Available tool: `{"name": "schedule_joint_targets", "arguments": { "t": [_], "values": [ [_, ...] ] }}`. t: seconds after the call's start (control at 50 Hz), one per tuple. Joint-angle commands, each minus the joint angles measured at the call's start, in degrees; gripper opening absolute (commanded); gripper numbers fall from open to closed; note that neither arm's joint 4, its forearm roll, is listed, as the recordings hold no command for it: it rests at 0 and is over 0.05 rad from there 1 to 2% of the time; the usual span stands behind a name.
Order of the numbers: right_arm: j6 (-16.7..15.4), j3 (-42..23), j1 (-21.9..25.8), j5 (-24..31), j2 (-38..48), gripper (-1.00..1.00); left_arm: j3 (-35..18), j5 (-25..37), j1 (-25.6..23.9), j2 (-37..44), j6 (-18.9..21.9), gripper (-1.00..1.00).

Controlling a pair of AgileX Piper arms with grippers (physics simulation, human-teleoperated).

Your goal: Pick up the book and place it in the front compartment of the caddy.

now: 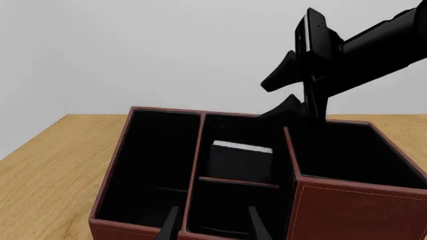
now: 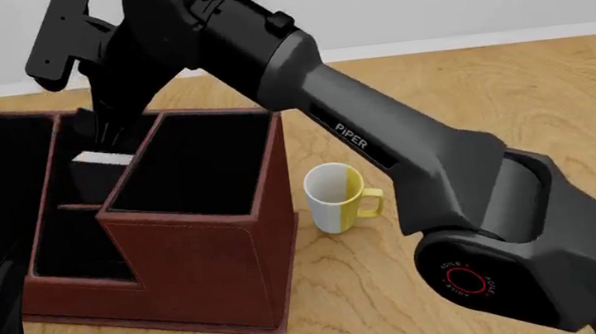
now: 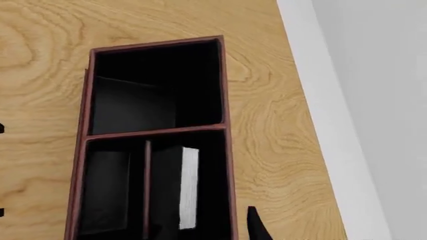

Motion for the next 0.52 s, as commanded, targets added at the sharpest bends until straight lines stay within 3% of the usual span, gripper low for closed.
{"name": "schedule_joint_targets", "arguments": {
  "t": [0.02, 0.38, 0.52],
  "values": [
    [-0.36, -3.41, -0.62, 1.22, 1.49, 1.0, 0.0, 0.0, 0.0, 0.0, 0.0, 1.0],
    [-1.17, -6.52, -0.33, 3.88, 0.1, 1.0, 0.0, 0.0, 0.0, 0.0, 0.0, 1.0],
    [-1.75, 1.93, 0.83, 1.78, -8.16, 1.0, 0.0, 0.0, 0.0, 0.0, 0.0, 1.0]
  ]
}}
